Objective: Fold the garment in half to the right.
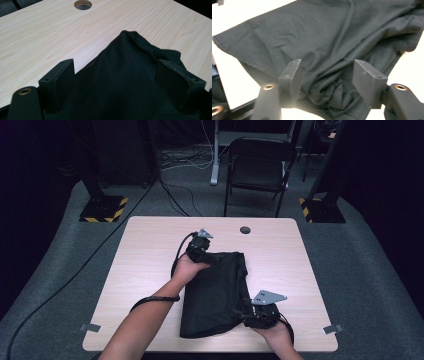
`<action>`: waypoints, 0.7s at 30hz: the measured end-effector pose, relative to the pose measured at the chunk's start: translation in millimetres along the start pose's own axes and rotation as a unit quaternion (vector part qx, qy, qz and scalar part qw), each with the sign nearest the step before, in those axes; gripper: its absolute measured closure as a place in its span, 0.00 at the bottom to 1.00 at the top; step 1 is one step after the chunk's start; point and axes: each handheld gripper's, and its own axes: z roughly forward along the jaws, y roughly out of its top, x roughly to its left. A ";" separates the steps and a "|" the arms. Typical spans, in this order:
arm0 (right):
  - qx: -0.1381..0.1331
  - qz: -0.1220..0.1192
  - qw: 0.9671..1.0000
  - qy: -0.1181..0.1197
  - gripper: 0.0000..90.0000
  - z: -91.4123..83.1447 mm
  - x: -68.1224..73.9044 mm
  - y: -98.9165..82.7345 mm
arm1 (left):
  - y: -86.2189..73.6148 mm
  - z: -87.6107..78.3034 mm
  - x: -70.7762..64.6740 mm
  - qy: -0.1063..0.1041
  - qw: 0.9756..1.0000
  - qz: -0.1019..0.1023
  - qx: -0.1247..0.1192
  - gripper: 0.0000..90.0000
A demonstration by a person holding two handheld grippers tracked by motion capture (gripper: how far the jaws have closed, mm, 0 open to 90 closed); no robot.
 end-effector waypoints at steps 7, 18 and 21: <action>0.003 0.026 1.000 -0.016 0.32 2.2 -14.1 -1.0 | -18.8 -8.0 4.4 -0.006 1.000 -0.001 -0.001 0.17; 0.001 0.048 0.998 -0.046 0.25 0.6 -28.6 -6.9 | -45.4 -24.2 12.5 -0.023 0.999 -0.019 -0.014 0.16; 0.001 0.052 0.997 -0.053 0.24 -1.4 -31.5 -8.9 | -52.4 -29.7 14.1 -0.028 0.999 -0.023 -0.018 0.15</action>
